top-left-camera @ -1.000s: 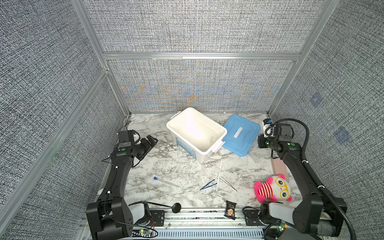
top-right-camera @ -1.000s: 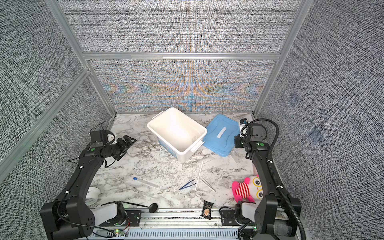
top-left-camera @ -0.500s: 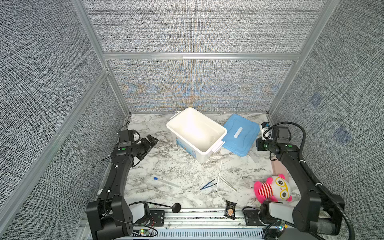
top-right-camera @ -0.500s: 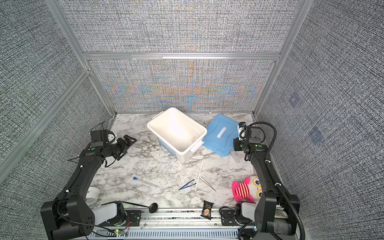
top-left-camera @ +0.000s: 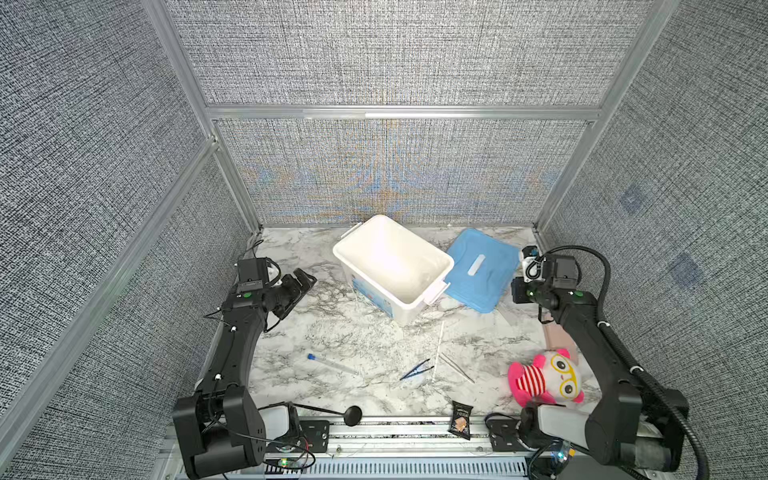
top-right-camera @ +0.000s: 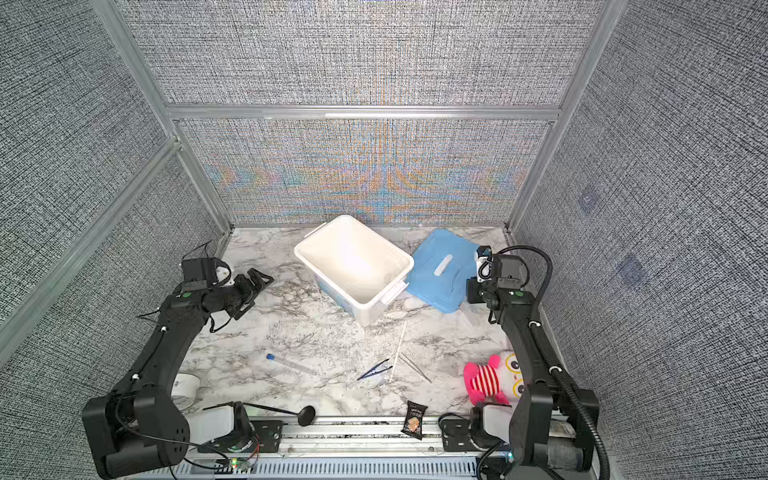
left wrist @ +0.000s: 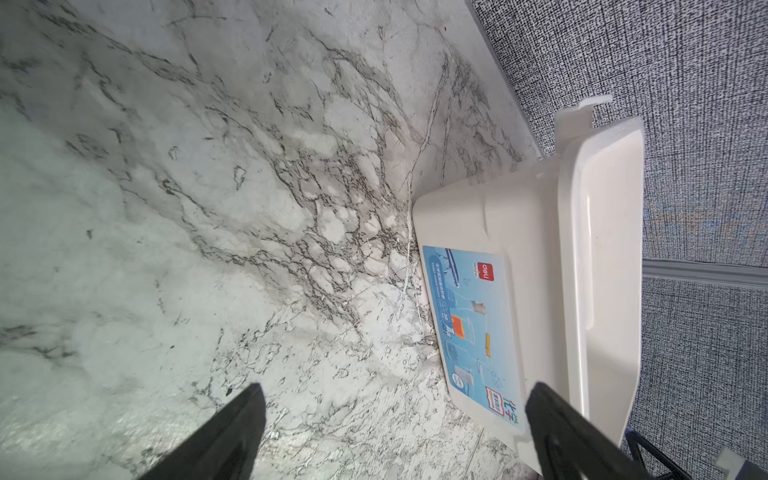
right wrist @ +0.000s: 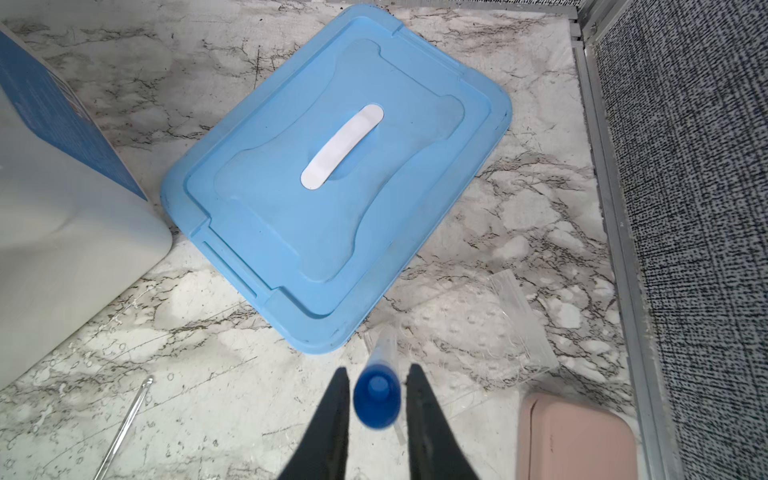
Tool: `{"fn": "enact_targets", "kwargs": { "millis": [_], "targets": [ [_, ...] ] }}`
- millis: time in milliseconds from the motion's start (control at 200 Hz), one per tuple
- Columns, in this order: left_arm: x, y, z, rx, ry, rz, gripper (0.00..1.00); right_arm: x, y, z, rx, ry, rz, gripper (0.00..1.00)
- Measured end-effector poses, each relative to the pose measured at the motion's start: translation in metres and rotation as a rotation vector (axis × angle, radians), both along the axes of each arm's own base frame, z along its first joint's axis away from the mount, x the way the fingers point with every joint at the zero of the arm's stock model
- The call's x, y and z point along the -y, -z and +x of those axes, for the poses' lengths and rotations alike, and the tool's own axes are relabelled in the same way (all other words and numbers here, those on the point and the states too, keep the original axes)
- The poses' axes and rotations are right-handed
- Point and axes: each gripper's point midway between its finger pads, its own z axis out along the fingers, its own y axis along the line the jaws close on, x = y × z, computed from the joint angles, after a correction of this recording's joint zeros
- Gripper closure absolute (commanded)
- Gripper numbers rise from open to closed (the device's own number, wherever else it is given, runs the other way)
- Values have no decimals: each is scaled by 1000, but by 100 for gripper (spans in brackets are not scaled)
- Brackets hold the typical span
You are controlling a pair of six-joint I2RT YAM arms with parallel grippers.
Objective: Organize the chemistry lab equipment
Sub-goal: 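Lower the test tube beside the blue lid and open the right gripper, then move the right gripper back toward the remaining blue-capped test tube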
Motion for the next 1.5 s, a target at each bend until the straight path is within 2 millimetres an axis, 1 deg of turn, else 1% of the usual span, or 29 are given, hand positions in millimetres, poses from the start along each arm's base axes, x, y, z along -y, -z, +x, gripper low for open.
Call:
{"fn": "enact_targets", "kwargs": {
  "millis": [130,365,535,630,775,905,940,965,985,1000,1030,1045,1085,1211,1311,1366,1436,1501],
  "targets": [
    [0,0,0,1,0,0,1,3,0,1,-6,13,-13,76],
    [0,0,-1,-4,0,0,1,6,8,0,-40,20,-14,75],
    [0,0,-2,-2,0,0,1,4,5,2,-37,15,-9,74],
    [0,1,-3,-3,0,0,1,3,3,3,-33,7,-1,70],
    [0,-2,-3,6,-2,4,1,0,1,4,-29,-3,9,61],
    [-1,-3,-3,10,-5,9,1,1,-8,5,-11,-1,6,56],
    [-1,-3,-4,10,-5,9,1,1,-10,3,-18,3,3,50],
    [-1,-3,-4,11,-7,11,1,2,-12,3,-22,7,2,43],
    [-2,-3,-4,11,-7,13,1,2,-15,3,-18,9,1,35],
    [-1,-4,-4,13,-7,13,1,3,-18,4,-12,11,1,26],
    [-2,-4,-4,15,-7,16,1,3,-25,5,1,14,-2,5],
    [-2,-5,-4,17,-7,17,1,4,-28,5,8,16,-2,2],
    [-2,-5,-4,18,-7,17,1,3,-37,6,29,15,-3,1],
    [-2,-6,-4,22,-7,19,1,0,-51,4,51,11,15,1],
    [-2,-4,-7,18,-9,19,1,1,-69,0,84,25,20,1],
    [-2,-3,-7,17,-9,20,1,6,-79,-3,105,83,30,1],
    [-2,-5,-8,21,-9,21,1,19,-92,-8,133,209,62,1],
    [-2,-7,-8,29,-11,24,1,25,-103,-13,155,282,103,1]
  ]
}}
